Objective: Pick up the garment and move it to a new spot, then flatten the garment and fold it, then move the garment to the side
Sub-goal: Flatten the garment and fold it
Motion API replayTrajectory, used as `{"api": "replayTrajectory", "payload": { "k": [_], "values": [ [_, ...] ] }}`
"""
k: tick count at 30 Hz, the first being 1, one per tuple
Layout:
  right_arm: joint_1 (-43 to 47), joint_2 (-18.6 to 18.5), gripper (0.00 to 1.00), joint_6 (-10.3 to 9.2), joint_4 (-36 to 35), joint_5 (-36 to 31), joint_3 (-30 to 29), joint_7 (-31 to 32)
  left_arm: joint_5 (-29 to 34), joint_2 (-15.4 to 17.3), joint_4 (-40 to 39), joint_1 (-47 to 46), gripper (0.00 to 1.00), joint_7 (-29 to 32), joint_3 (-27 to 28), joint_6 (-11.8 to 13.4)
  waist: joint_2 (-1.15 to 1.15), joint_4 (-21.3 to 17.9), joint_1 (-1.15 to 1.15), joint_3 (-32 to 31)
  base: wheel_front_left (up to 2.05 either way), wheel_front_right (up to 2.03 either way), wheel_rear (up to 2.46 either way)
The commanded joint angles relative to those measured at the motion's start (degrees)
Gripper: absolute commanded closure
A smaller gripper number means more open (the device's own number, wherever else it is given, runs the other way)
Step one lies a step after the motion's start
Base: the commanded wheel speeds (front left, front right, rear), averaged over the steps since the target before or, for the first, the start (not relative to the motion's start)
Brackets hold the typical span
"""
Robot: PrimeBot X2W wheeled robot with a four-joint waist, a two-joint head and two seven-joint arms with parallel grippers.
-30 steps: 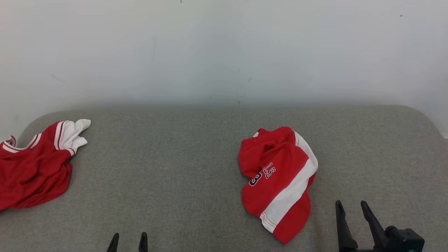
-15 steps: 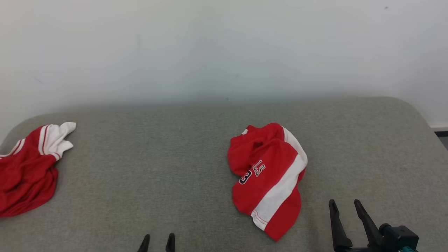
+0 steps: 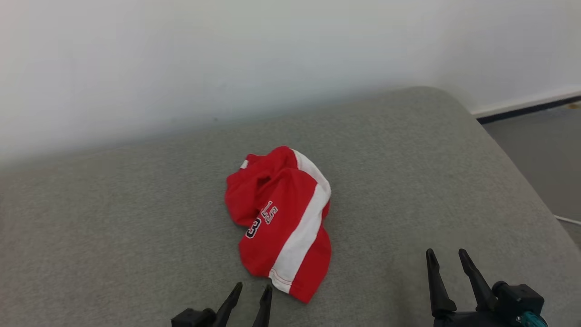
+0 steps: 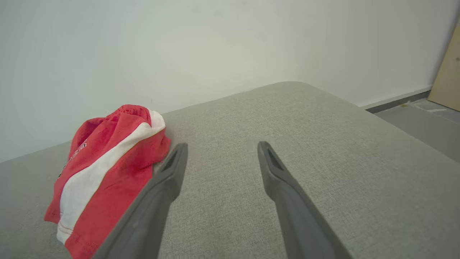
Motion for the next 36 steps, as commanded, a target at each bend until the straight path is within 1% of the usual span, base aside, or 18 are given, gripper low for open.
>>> {"api": "replayTrajectory", "payload": {
  "k": [1,5,8,13,19,20,21,22,23,24,25,27,30,33,36],
  "values": [
    [-0.9,0.0,0.0,-0.12,0.0,0.3,0.1,-0.4,-0.4,0.2,0.4,-1.0,0.0,0.0,-0.1,0.0,0.0,-6.8,-0.01,3.6,0.0,0.0,0.0],
    [-1.2,0.0,0.0,-0.12,0.4,1.0,-0.1,-1.1,0.4,0.4,3.6,-3.7,0.0,0.1,-1.4,0.1,0.0,-10.0,-0.01,5.1,0.0,0.0,0.0],
    [-1.5,0.0,0.0,-0.12,0.9,1.4,0.0,-1.5,1.1,0.5,6.1,-5.0,0.0,0.4,-1.8,0.7,0.0,-11.6,-0.01,5.9,0.0,0.0,0.0],
    [-1.9,0.0,0.0,-0.12,1.6,1.6,0.1,-2.2,2.8,0.9,9.7,-6.7,0.0,0.5,-1.7,3.8,0.0,-12.3,-0.01,6.3,0.0,0.0,0.0],
    [-2.1,0.0,0.0,-0.12,2.3,1.5,0.5,-2.3,3.7,0.8,11.9,-7.4,0.01,0.1,-0.8,6.9,0.0,-11.6,-0.01,5.8,0.0,0.0,0.0],
    [-2.1,0.0,0.0,-0.12,2.4,1.4,0.6,-2.2,3.7,0.7,12.1,-7.4,0.09,0.0,-0.8,7.0,0.0,-11.4,-0.01,5.7,0.0,0.0,0.0],
    [-2.2,0.0,0.0,-0.12,2.4,1.3,0.7,-2.2,3.9,0.7,12.2,-7.5,0.33,-0.1,-0.8,7.3,0.0,-11.1,-0.01,5.6,0.0,0.0,0.0],
    [-2.2,0.0,0.0,-0.12,2.4,1.2,0.6,-2.1,3.9,0.6,12.1,-7.5,0.47,-0.2,-0.8,7.4,0.0,-10.8,-0.01,5.4,0.0,0.0,0.0],
    [-2.2,0.0,0.0,-0.12,2.4,1.1,0.7,-2.1,3.8,0.5,12.0,-7.5,0.63,-0.3,-0.8,7.3,0.0,-10.6,-0.01,5.3,0.0,0.0,0.0],
    [-2.2,0.0,0.0,-0.12,2.4,1.0,0.7,-2.0,3.7,0.4,11.8,-7.5,0.85,-0.4,-0.8,7.3,0.0,-10.3,-0.01,5.1,0.0,0.0,0.0],
    [-2.2,0.0,0.0,-0.12,2.5,0.9,0.7,-1.9,3.5,0.3,11.5,-7.3,1.0,-0.3,-0.6,7.1,0.0,-10.1,-0.01,5.0,0.0,0.0,0.0],
    [-2.2,0.0,0.0,-0.12,2.5,0.8,0.8,-1.8,3.2,0.1,10.9,-6.9,1.0,-0.4,-0.5,6.5,0.0,-9.7,-0.01,4.8,0.0,0.0,0.0],
    [-1.9,0.0,0.0,-0.12,2.3,0.8,0.9,-1.7,3.8,0.1,8.9,-6.6,1.0,-0.5,0.1,6.4,0.0,-9.1,-0.01,4.4,0.0,0.0,0.0],
    [-1.5,0.0,0.0,-0.12,2.1,0.8,0.8,-1.5,4.9,0.1,3.2,-6.4,1.0,-0.5,2.3,6.9,0.0,-8.5,-0.01,4.1,0.0,0.0,0.0],
    [-1.1,0.0,0.0,-0.12,1.9,0.8,0.6,-1.3,7.7,0.5,-3.7,-6.4,1.0,-0.5,4.1,6.7,0.0,-7.7,-0.01,3.7,0.0,0.0,0.0]
  ]
}}
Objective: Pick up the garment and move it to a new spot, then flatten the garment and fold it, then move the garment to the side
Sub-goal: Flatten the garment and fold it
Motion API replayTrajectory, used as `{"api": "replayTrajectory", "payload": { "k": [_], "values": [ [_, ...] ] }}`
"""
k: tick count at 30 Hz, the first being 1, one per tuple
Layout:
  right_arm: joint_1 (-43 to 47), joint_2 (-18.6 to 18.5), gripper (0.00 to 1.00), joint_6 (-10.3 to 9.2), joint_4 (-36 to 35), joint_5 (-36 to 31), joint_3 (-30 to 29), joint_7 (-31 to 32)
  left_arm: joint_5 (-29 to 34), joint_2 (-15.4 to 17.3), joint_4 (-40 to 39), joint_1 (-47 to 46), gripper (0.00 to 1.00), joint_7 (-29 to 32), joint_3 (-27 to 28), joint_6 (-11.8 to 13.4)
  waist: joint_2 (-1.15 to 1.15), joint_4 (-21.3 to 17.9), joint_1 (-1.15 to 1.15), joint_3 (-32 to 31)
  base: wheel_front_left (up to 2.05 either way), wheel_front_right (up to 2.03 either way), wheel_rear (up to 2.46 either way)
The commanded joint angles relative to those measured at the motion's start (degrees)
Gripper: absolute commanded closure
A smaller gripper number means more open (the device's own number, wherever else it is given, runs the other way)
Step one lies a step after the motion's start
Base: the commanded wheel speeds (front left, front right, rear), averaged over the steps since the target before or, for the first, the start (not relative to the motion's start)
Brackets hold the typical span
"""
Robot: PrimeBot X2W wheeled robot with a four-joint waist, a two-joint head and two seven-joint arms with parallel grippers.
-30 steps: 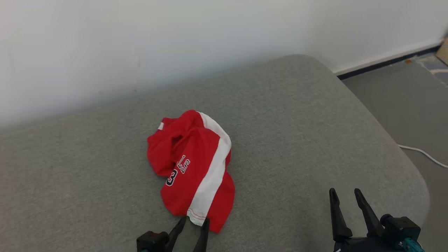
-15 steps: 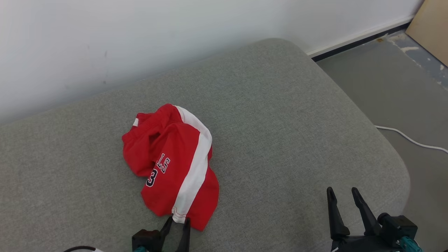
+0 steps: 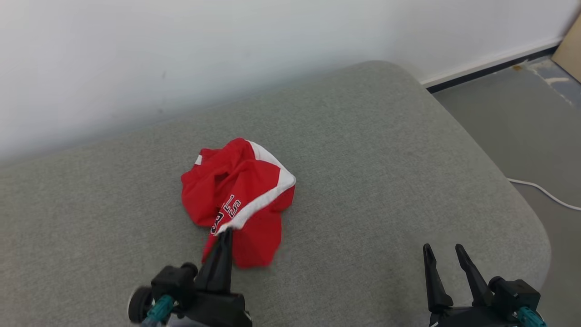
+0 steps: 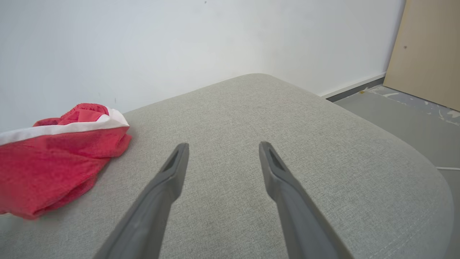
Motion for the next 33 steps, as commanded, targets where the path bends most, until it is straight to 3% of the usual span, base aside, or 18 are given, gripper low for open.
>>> {"api": "replayTrajectory", "payload": {
  "k": [1,9,12,20,28,33],
  "values": [
    [0.8,0.0,0.0,-0.12,-0.2,-0.1,0.0,0.3,2.1,0.4,-3.6,-0.4,1.0,-0.2,0.6,-0.4,0.0,0.8,0.0,-0.6,0.0,0.0,0.0],
    [0.6,0.0,0.0,-0.12,0.4,0.6,0.6,0.3,6.1,1.0,-10.5,-10.6,1.0,0.2,-1.5,-3.3,0.0,1.9,0.0,-1.8,0.0,0.0,0.0],
    [0.3,0.0,0.0,-0.12,1.0,1.1,1.0,-0.2,6.7,0.3,-11.9,-18.8,1.0,1.4,-4.3,-4.8,0.0,1.8,0.0,-2.1,0.0,0.0,0.0],
    [-0.4,0.0,0.0,-0.12,2.4,1.8,1.2,-1.1,2.3,-1.0,-13.0,-30.7,1.0,1.2,-11.2,-6.5,0.0,1.2,0.0,-2.2,0.0,0.0,0.0],
    [-0.3,0.0,0.0,-0.12,3.2,2.1,0.9,-1.8,-3.8,-0.8,-12.9,-29.9,1.0,0.2,-10.9,-4.7,0.0,3.1,0.0,-1.9,0.0,0.0,0.0],
    [-0.5,0.0,0.0,-0.12,3.4,1.9,0.9,-1.9,-3.2,2.5,-9.2,-25.8,1.0,0.0,-7.5,-2.2,0.0,5.4,0.0,-1.7,0.0,0.0,0.0]
  ]
}}
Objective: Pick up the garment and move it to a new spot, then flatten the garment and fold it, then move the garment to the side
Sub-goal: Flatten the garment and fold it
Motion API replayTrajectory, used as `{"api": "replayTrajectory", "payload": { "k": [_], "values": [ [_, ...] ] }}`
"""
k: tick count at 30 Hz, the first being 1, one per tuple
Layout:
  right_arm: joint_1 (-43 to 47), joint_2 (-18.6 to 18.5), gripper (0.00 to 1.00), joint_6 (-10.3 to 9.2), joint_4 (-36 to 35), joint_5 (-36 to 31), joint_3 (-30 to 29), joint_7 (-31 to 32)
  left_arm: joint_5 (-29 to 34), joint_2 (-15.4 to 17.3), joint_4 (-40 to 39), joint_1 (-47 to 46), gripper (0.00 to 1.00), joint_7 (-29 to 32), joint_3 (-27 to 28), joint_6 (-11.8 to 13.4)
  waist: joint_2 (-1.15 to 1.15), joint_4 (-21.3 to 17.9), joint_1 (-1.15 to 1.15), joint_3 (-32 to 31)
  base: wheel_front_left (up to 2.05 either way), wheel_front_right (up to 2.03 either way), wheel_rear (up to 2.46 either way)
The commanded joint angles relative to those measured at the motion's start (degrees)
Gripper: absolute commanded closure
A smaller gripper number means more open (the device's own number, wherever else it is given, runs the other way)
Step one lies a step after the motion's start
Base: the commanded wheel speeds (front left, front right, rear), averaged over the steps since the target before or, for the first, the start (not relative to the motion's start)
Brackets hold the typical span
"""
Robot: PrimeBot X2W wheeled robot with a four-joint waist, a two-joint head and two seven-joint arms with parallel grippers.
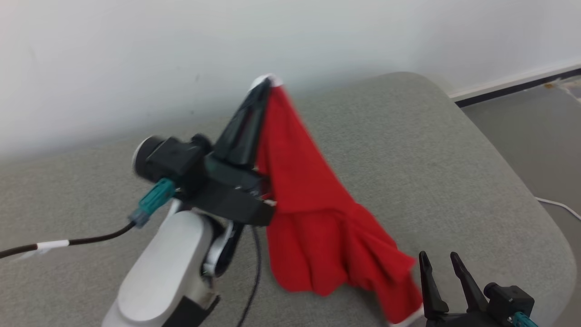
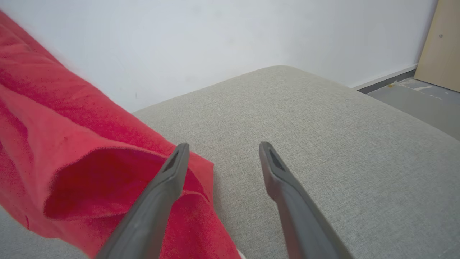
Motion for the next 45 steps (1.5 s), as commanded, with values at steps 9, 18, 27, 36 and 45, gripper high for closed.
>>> {"api": "replayTrajectory", "payload": {
  "k": [9,18,27,36,45],
  "values": [
    [-0.8,0.0,0.0,-0.12,0.1,-0.4,-0.2,-0.3,1.8,6.3,7.1,8.5,1.0,-0.4,10.4,7.6,-0.01,4.5,0.0,0.4,0.0,0.0,0.0],
    [-0.8,0.0,0.0,-0.12,0.3,-0.5,0.2,0.1,1.4,6.4,17.5,11.4,0.0,-0.3,13.1,8.8,-0.01,5.7,0.0,-0.3,0.0,0.0,0.0],
    [0.0,0.0,0.0,-0.12,-0.2,-0.8,-0.4,0.3,0.2,4.2,22.5,13.9,0.0,0.3,10.6,5.4,-0.01,6.9,0.0,-0.7,0.0,0.0,0.0],
    [0.1,0.0,0.0,-0.12,-0.7,-0.9,-0.3,0.9,-2.9,-2.1,20.8,19.6,0.0,6.8,1.4,-1.2,-0.01,7.5,0.0,-0.6,0.0,0.0,0.0],
    [-0.7,0.0,0.0,-0.13,-1.1,-1.3,0.0,1.3,-9.5,-3.3,19.1,21.6,0.0,13.8,-4.2,-0.1,-0.01,3.8,0.0,0.6,0.0,0.0,0.0]
  ]
}}
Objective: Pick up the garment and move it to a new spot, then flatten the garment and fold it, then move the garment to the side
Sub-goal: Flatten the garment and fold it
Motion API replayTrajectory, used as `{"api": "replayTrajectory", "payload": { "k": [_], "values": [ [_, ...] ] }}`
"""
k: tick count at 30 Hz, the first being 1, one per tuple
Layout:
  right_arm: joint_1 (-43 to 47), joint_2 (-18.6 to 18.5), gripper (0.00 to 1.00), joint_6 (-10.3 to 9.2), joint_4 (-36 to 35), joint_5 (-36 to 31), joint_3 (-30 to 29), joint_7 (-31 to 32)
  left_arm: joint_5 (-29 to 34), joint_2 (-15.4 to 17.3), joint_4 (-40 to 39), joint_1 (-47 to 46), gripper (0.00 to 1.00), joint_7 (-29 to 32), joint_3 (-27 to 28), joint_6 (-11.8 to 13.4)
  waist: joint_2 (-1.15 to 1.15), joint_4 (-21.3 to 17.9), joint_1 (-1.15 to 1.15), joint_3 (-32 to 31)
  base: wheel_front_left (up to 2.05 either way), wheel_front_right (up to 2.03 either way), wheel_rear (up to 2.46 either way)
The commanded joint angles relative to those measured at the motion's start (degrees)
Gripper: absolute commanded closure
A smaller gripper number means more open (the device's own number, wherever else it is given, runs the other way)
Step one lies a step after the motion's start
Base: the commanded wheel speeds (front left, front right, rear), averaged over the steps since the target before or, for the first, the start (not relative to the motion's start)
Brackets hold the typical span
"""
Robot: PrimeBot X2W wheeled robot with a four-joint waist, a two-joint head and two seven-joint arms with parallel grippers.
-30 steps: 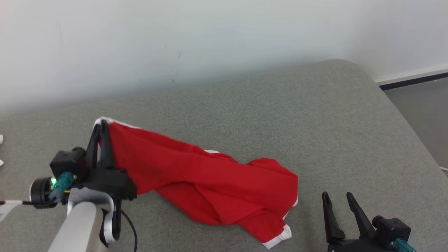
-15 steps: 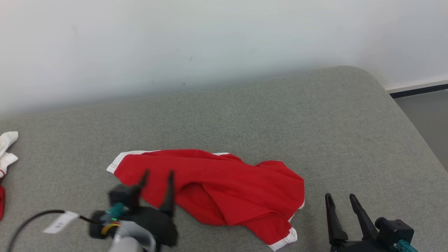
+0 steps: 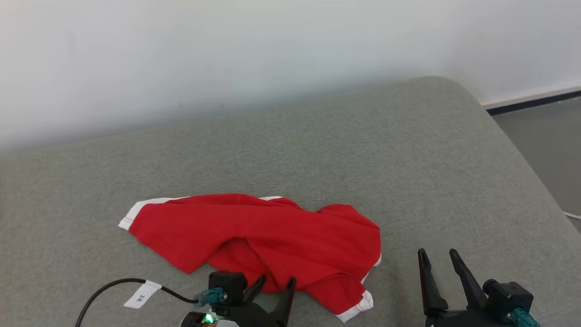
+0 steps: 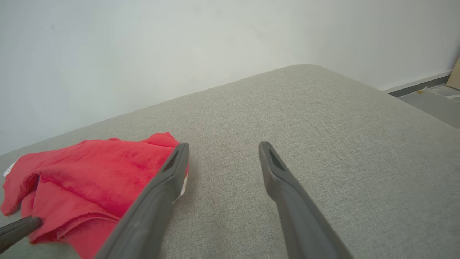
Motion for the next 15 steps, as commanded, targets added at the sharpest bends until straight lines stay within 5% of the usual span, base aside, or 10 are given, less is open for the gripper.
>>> {"api": "replayTrajectory", "payload": {
  "k": [1,5,6,8,15],
  "values": [
    [-0.5,0.0,0.0,-0.13,0.0,-0.4,-0.1,0.1,-1.3,0.0,-0.8,0.1,0.0,0.3,-1.0,0.4,0.0,-1.6,0.0,0.6,0.0,0.0,0.0],
    [-0.7,0.0,0.0,-0.13,0.0,-0.4,-0.1,0.0,-2.9,0.0,-1.7,-0.5,0.0,0.7,-3.0,1.1,0.0,-2.9,0.0,0.8,0.0,0.0,0.0],
    [-0.8,0.0,0.0,-0.13,0.1,-0.3,0.0,0.0,-3.3,0.0,-1.8,-0.6,0.06,0.7,-3.4,1.3,0.0,-3.1,0.0,0.8,0.0,0.0,0.0],
    [-0.7,0.0,0.0,-0.13,0.1,-0.2,0.1,-0.1,-3.5,0.0,-2.2,-1.0,1.0,0.4,-4.2,1.5,0.0,-3.4,0.0,0.8,0.0,0.0,0.0],
    [-0.8,0.0,0.0,-0.13,0.4,0.2,-0.5,-0.5,-2.9,0.0,-5.7,-4.4,1.0,-5.1,-4.8,2.2,0.0,-3.0,0.0,1.0,0.0,0.0,0.0]
  ]
}}
